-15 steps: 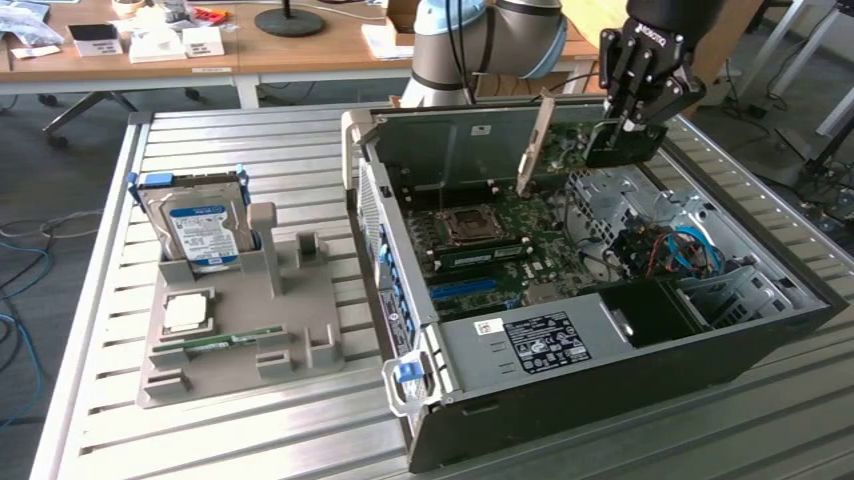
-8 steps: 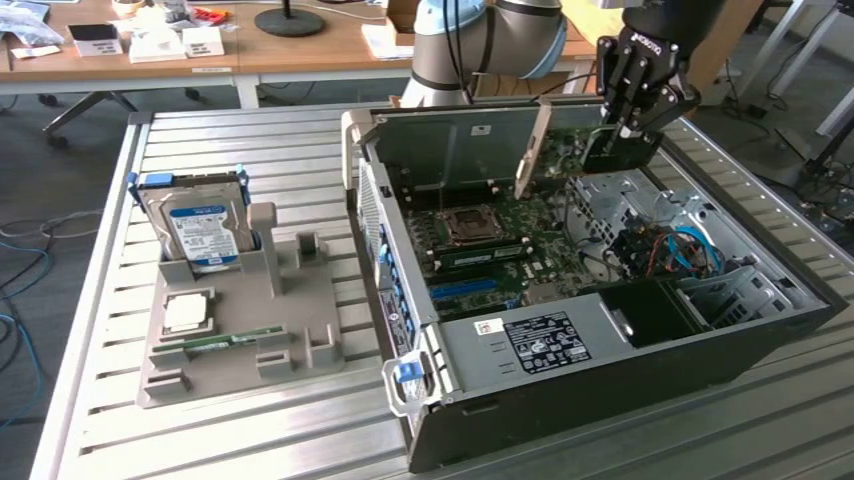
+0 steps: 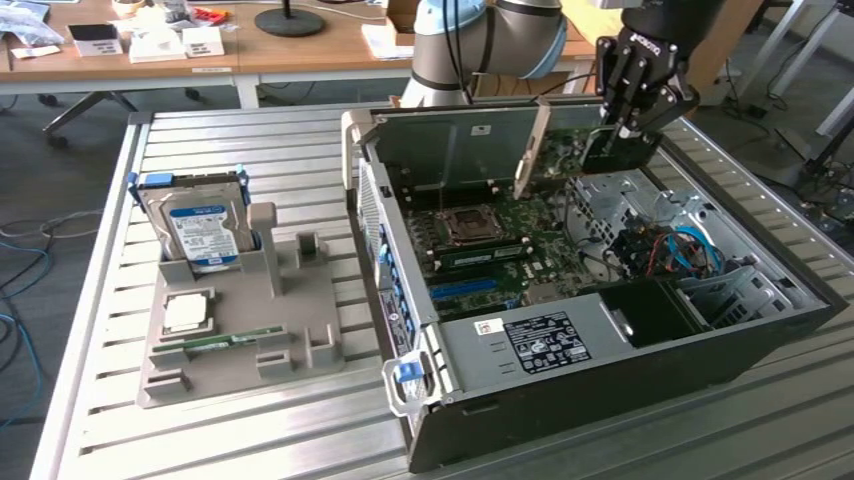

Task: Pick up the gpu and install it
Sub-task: 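Insert the gpu into the slot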

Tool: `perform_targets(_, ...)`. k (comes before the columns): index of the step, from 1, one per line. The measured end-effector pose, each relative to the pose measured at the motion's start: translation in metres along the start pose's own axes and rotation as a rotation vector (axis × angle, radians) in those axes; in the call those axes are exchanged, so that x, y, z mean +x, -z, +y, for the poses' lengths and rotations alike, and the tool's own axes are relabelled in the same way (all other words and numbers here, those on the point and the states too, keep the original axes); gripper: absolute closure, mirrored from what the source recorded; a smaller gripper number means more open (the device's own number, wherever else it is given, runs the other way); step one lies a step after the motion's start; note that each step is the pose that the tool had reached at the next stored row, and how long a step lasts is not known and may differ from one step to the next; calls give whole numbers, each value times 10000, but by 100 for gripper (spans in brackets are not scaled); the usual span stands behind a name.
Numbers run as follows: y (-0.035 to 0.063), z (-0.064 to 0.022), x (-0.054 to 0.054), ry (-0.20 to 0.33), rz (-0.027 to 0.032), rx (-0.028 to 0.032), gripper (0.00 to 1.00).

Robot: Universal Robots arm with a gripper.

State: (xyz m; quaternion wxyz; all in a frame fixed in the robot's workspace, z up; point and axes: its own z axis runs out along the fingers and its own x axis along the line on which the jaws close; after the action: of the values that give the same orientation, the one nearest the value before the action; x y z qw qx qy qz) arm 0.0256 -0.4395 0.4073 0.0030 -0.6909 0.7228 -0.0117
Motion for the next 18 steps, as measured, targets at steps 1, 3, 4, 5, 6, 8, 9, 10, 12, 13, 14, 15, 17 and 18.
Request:
perform_targets(1, -3, 15, 1, 2, -1, 0, 73)
perform_targets(3, -8, 52, 2, 2, 1, 0, 73)
perform_targets(4, -11, 68, 2, 2, 1, 0, 73)
perform_targets(5, -13, 83, 3, 2, 2, 0, 73)
perform_targets(6, -13, 87, 3, 2, 3, 0, 73)
perform_targets(8, -13, 87, 3, 3, 4, -1, 73)
perform_targets(9, -13, 87, 3, 3, 3, 0, 73)
perform_targets(10, -14, 87, 3, 3, 3, 0, 73)
perform_targets(12, -24, 89, 2, 1, -1, 1, 73)
perform_targets(13, -37, 93, 3, 0, 1, 0, 73)
perform_targets(14, -54, 99, 3, 1, 2, -1, 73)
perform_targets(15, -73, 106, 3, 2, 1, 0, 73)
perform_targets(17, -108, 121, 3, 2, 2, 1, 73)
perform_targets(18, -127, 128, 3, 2, 3, 1, 73)
